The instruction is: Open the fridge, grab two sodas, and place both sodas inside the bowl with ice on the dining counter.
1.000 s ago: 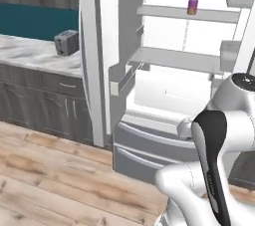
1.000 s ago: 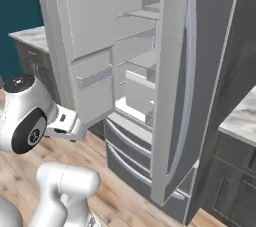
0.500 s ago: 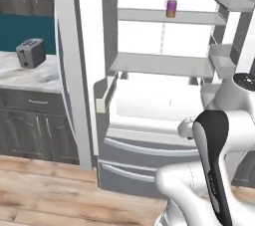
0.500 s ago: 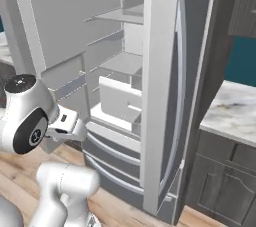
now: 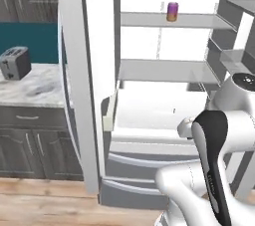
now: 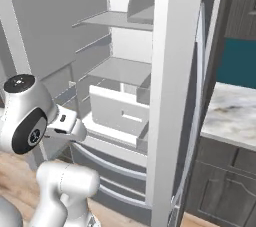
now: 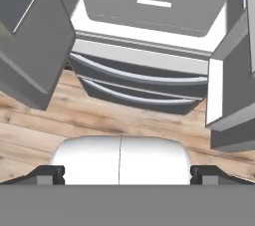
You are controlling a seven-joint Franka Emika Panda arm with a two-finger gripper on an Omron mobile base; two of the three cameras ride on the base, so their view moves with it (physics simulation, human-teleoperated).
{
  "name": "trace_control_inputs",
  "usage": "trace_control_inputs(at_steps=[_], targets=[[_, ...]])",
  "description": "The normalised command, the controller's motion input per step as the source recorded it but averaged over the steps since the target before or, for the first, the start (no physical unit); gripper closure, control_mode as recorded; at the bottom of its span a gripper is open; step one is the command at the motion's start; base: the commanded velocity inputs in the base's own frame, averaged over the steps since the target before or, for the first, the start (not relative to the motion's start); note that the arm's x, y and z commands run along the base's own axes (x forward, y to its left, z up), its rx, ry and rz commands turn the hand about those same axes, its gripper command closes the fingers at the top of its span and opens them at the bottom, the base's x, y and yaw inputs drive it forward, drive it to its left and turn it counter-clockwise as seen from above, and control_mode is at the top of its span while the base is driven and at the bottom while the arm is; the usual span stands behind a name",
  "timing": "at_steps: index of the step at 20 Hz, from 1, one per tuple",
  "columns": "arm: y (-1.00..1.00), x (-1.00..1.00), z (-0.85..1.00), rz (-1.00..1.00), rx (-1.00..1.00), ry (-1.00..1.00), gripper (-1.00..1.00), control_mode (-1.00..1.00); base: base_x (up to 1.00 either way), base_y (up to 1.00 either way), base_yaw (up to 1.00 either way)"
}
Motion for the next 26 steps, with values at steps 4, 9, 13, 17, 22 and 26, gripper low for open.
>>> trace_control_inputs(at_steps=[4,9,13,17,22,26], targets=[[0.0,0.0,0.0,0.0,0.0,0.0,-1.0,1.0,0.56,0.29,-0.24],[0.0,0.0,0.0,0.0,0.0,0.0,-1.0,1.0,0.42,0.13,-0.29],[0.0,0.0,0.0,0.0,0.0,0.0,-1.0,1.0,0.46,0.18,-0.3],[0.0,0.0,0.0,0.0,0.0,0.0,-1.0,1.0,0.46,0.33,-0.28],[0.0,0.0,0.0,0.0,0.0,0.0,-1.0,1.0,0.47,0.33,-0.26],[0.0,0.0,0.0,0.0,0.0,0.0,-1.0,1.0,0.66,0.12,-0.18]])
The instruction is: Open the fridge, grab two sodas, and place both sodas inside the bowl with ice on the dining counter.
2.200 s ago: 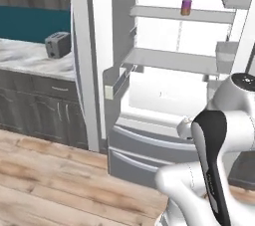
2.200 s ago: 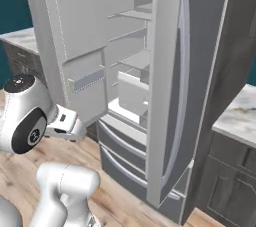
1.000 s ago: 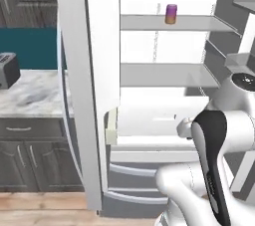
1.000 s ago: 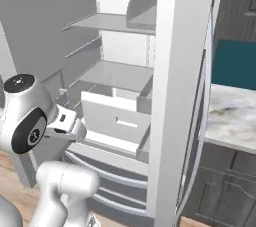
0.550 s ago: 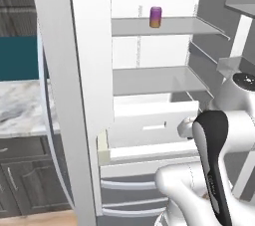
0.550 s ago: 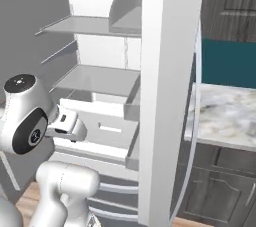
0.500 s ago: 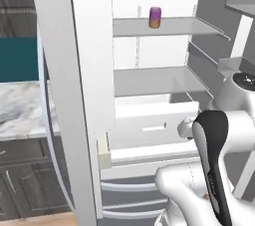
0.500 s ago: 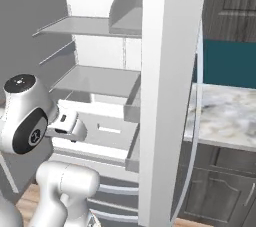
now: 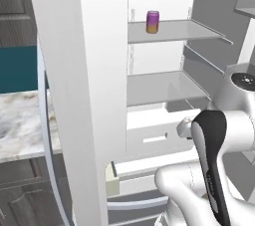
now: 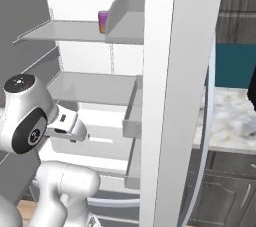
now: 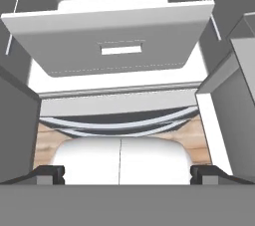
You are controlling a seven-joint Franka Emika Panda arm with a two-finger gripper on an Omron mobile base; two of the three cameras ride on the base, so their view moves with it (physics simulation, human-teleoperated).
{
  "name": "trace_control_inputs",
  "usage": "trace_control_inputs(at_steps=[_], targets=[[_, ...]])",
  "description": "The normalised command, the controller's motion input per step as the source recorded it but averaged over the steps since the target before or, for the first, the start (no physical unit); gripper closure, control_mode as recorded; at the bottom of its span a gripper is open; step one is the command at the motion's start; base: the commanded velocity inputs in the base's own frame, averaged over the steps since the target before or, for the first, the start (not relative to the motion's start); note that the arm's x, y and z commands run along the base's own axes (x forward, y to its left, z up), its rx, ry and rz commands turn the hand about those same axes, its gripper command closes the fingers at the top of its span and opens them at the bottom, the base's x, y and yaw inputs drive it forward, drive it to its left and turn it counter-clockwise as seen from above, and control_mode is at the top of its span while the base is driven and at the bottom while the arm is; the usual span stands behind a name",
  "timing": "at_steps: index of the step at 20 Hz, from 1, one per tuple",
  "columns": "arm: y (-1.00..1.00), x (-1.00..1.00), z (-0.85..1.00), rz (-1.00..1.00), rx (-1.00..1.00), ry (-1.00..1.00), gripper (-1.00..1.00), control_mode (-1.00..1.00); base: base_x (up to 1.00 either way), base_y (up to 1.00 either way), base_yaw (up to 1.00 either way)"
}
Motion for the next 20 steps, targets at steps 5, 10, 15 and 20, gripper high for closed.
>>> trace_control_inputs(at_steps=[5,10,15,20], targets=[[0.0,0.0,0.0,0.0,0.0,0.0,-1.0,1.0,0.86,0.17,-0.06],[0.0,0.0,0.0,0.0,0.0,0.0,-1.0,1.0,0.94,0.2,0.0],[0.05,0.34,0.14,0.01,0.02,-0.23,-1.0,-1.0,0.16,0.03,0.0],[0.09,0.22,0.53,0.03,0.0,-0.43,-1.0,-1.0,0.0,0.0,0.0]])
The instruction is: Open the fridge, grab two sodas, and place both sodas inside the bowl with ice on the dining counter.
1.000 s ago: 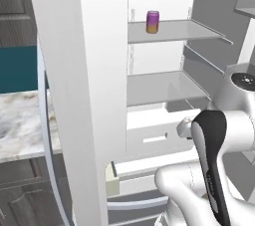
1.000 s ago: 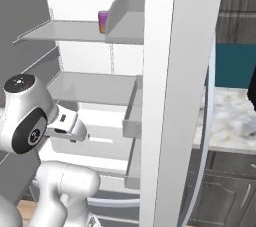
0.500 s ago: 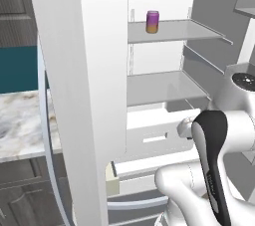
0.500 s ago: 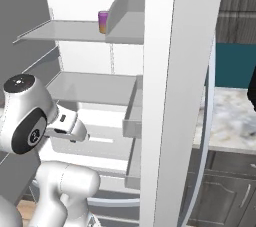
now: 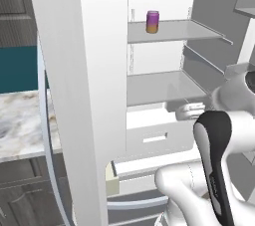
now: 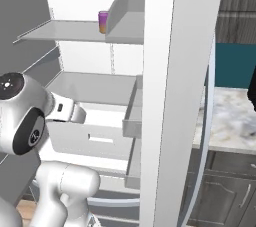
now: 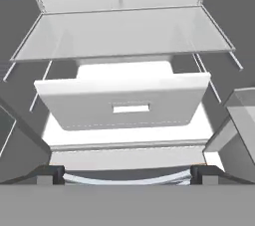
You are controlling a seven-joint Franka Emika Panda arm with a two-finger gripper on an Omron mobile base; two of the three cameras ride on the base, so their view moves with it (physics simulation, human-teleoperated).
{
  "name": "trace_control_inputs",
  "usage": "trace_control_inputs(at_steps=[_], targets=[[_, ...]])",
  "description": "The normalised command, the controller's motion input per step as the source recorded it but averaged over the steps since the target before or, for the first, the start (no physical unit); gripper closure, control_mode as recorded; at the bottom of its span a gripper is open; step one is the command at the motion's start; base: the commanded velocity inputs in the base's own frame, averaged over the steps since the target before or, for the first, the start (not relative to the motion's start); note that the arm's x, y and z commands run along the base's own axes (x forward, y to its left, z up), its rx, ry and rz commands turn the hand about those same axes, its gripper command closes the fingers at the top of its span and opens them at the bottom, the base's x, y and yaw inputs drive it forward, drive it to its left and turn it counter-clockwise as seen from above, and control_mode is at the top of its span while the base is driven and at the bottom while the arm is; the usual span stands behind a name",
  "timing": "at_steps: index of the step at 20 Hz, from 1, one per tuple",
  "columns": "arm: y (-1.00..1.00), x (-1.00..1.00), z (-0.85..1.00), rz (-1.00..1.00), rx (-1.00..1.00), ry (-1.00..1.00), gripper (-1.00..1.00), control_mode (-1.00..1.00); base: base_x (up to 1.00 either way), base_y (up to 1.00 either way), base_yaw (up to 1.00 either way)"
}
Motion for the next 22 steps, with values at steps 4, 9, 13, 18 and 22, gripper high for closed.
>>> trace_control_inputs(at_steps=[4,9,13,18,22], targets=[[0.07,0.25,0.79,0.0,0.0,-0.4,-1.0,-1.0,0.0,0.0,0.0],[0.01,0.32,0.82,0.0,-0.02,-0.35,-1.0,-1.0,0.0,0.0,0.0],[0.0,0.43,0.73,0.0,-0.08,-0.3,-1.0,-1.0,0.0,0.0,0.0],[0.0,0.42,0.63,0.0,-0.12,-0.23,-1.0,-1.0,0.0,0.0,0.0],[0.0,0.18,0.36,0.0,-0.04,-0.11,-1.0,-1.0,0.0,0.0,0.0]])
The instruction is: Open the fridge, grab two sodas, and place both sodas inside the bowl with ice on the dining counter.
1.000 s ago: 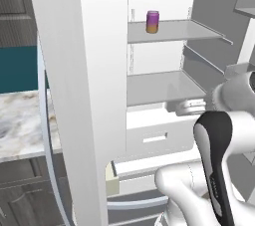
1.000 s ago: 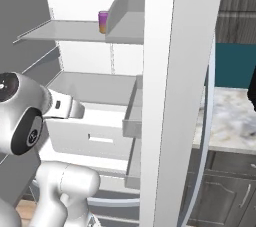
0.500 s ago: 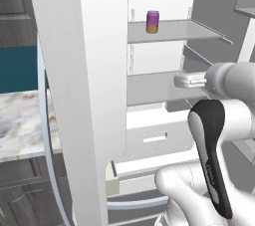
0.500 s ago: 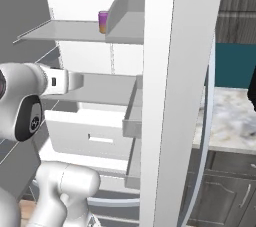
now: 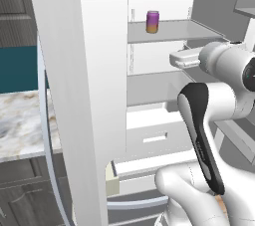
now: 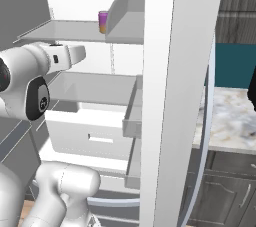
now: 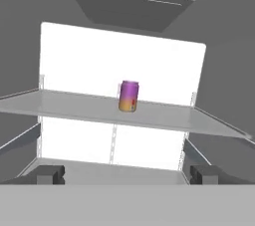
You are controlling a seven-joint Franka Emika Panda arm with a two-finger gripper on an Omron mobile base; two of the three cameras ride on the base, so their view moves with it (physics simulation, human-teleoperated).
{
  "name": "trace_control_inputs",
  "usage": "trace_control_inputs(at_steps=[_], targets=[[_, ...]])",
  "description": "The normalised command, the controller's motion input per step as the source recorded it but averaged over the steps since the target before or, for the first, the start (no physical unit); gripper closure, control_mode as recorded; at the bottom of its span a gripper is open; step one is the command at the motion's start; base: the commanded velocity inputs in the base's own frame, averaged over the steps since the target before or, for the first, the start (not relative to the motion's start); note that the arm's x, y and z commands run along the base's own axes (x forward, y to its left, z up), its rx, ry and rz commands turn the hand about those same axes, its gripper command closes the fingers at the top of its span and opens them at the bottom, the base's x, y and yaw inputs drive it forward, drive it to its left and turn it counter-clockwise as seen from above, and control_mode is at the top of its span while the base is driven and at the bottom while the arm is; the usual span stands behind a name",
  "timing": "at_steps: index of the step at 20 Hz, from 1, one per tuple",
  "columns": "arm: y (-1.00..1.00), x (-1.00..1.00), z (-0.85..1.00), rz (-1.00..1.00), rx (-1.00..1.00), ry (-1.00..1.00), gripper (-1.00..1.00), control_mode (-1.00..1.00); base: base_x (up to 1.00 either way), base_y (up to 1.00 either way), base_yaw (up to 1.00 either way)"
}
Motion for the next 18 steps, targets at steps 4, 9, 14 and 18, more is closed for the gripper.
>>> trace_control_inputs(at_steps=[4,9,14,18], targets=[[0.0,0.01,0.0,0.0,0.0,0.0,-1.0,-1.0,0.0,0.0,0.0],[0.0,0.0,0.29,-0.03,0.02,-0.03,-1.0,-1.0,0.0,0.0,0.0],[0.0,0.0,0.39,0.0,0.04,-0.02,-1.0,-1.0,0.0,0.0,0.0],[0.0,0.17,0.18,0.0,0.03,0.0,-1.0,-1.0,0.0,0.0,0.0]])
